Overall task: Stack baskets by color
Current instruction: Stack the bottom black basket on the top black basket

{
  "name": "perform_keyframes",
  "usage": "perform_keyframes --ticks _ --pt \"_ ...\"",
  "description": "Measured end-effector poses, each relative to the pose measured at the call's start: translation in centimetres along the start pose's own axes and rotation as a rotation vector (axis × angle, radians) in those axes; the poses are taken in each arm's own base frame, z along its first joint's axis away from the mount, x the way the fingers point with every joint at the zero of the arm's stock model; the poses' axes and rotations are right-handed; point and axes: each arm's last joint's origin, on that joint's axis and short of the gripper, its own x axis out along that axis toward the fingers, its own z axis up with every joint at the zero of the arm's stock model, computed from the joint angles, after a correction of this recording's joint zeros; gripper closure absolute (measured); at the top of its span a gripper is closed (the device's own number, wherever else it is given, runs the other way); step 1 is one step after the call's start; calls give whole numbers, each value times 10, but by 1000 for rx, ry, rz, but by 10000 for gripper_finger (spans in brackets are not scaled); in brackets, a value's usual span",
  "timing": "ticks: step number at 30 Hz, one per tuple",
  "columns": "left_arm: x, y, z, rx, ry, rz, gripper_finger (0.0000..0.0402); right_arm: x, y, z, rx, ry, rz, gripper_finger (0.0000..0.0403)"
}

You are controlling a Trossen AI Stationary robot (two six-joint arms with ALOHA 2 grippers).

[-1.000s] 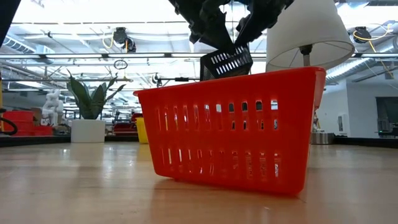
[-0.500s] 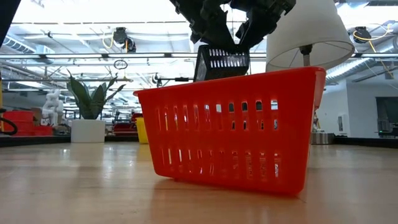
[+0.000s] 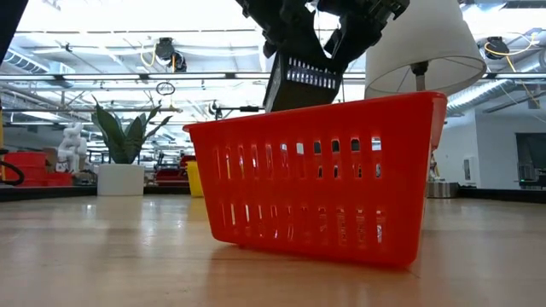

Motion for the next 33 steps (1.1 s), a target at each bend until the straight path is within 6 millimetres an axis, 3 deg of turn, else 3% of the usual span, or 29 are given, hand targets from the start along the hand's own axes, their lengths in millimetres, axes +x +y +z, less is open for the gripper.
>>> perform_keyframes --ticks 8,13,18,26,33 --pt "-7 -3 3 -27 -23 2 308 0 0 0 3 1 -3 399" --pt "-21 -4 6 -50 -27 27 234 0 0 -1 9 8 -4 400" --pt "-42 0 -4 -132 105 40 186 -1 0 -2 15 18 -6 401" --pt "-83 8 -29 -240 391 99 207 -7 1 -5 15 40 -63 402" --pt "-98 11 -62 -326 527 168 252 -18 6 -3 -3 11 -116 402"
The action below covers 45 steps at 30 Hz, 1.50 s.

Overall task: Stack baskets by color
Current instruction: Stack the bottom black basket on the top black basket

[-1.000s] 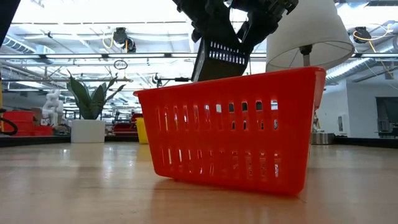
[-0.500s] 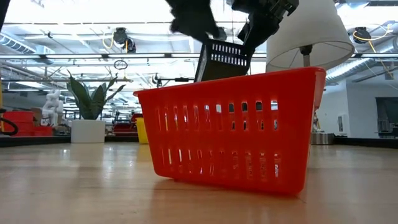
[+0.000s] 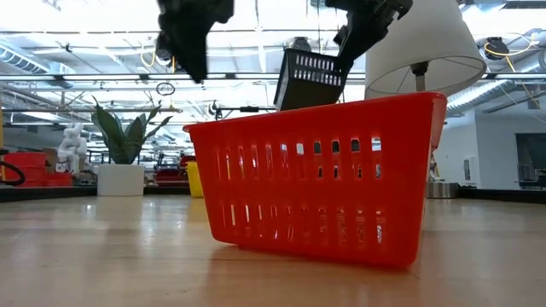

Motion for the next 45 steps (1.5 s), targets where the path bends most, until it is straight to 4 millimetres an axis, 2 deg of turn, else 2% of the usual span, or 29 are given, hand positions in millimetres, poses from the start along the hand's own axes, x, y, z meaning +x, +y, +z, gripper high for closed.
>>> perform_keyframes --ticks 9,18,22,27,33,45 --pt "20 6 -51 -126 -91 -125 283 -32 23 5 -69 -47 -107 402" --pt "44 -3 -78 -148 -88 -179 284 -75 39 28 -82 -91 -221 402" --pt "52 -11 -83 -157 -117 -225 284 -91 40 31 -101 -81 -271 402" --pt "48 -22 -85 -177 -150 -280 284 -103 36 32 -120 -78 -283 402" --pt "43 -32 -85 -190 -195 -337 284 -106 26 31 -154 -62 -311 401" --pt "41 -35 -82 -202 -231 -368 284 -108 -5 24 -206 0 -393 401"
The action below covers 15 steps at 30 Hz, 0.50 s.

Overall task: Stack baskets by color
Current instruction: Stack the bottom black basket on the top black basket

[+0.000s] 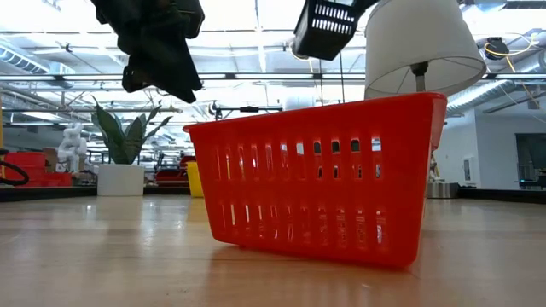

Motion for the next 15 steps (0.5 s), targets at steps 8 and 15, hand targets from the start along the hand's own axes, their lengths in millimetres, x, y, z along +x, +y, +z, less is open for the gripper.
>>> perform_keyframes --ticks 8,15 --pt "0 0 0 -3 -6 7 284 5 -19 -10 -19 29 -33 401" --pt "0 1 1 -12 -26 26 284 16 -34 -19 20 52 -34 401"
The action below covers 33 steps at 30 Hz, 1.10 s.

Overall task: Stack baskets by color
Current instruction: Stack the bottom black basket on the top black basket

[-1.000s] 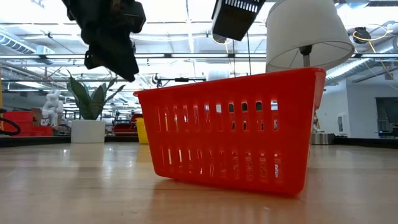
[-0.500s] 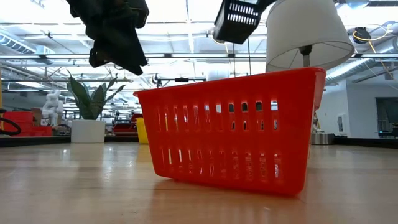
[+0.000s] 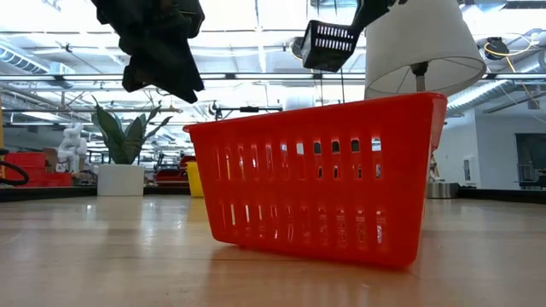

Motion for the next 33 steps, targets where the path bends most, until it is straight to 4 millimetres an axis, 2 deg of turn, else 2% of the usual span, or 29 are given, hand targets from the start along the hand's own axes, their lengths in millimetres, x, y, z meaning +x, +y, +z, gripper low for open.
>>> perform_keyframes --ticks 7,16,24,33 --pt "0 0 0 -28 -13 9 284 15 -5 -3 56 23 -10 401" --pt "0 0 1 -51 -17 5 284 63 14 -15 -20 3 48 401" --pt "0 0 1 -50 -17 5 284 105 29 -40 -23 2 62 401" --pt "0 1 1 -41 -17 9 284 131 37 -62 -34 13 39 401"
